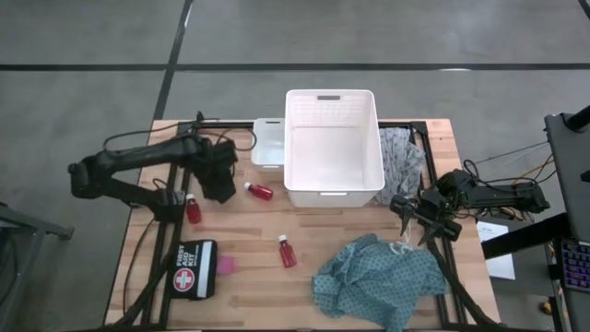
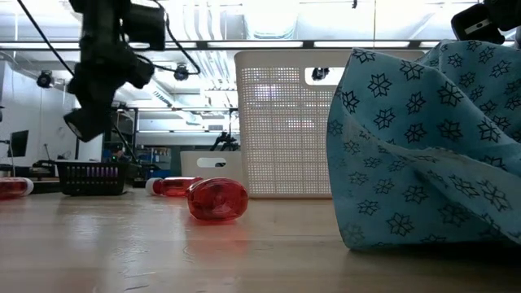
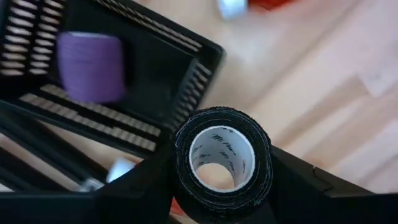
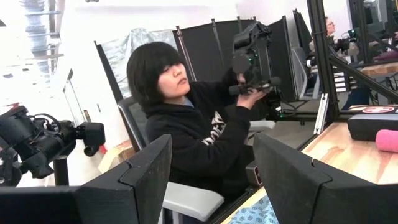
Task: Pick & Place Medicine items
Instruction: Put the black bandage into the black bin
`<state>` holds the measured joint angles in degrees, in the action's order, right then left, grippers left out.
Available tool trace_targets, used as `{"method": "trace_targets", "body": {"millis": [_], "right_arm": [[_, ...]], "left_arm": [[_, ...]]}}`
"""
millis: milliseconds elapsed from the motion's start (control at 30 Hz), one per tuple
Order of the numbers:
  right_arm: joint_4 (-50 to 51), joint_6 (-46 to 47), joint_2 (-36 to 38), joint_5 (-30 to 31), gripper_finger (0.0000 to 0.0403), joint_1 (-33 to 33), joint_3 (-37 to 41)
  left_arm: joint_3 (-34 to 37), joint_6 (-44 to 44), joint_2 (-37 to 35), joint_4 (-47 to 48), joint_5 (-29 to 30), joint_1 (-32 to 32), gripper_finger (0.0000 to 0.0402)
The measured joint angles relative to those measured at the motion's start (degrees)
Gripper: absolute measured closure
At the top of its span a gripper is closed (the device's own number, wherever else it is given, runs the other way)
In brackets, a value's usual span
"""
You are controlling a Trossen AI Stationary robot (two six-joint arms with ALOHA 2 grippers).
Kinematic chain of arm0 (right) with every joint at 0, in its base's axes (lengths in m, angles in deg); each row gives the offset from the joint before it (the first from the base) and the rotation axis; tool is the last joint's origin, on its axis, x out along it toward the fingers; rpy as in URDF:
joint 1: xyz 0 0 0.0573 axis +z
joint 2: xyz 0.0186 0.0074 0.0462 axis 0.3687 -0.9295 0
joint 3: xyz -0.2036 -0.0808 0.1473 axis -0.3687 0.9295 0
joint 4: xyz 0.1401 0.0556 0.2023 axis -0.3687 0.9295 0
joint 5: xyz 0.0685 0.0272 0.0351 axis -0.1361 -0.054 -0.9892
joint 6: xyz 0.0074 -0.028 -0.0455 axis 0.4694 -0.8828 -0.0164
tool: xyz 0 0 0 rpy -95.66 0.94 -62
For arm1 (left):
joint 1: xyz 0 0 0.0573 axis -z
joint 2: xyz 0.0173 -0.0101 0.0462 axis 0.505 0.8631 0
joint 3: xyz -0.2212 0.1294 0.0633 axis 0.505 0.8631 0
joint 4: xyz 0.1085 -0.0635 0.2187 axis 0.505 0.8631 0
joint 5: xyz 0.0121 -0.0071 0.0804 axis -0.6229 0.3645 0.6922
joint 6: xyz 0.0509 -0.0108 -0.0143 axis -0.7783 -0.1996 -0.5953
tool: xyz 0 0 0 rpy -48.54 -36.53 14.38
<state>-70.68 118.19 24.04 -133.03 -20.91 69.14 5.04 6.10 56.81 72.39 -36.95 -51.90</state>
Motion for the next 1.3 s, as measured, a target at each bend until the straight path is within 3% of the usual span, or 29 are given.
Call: {"method": "trace_targets", "body": {"millis": [267, 600, 1300], "right_arm": [[-0.01, 0.00, 0.00, 0.01, 0.0179, 0.00, 0.00], [0.01, 0.00, 0.00, 0.00, 0.0179, 0.00, 0.00], [0.01, 0.00, 0.00, 0.01, 0.0179, -0.01, 0.00]], "left_arm": [[-0.30, -10.55, 7.53, 1.66, -0.52, -7.51, 0.0190], [-1.94, -19.91, 17.73, 3.05, 2.78, -8.81, 0.0190], [-0.97, -22.26, 19.06, -2.29, 4.52, -8.92, 0.0190]]}}
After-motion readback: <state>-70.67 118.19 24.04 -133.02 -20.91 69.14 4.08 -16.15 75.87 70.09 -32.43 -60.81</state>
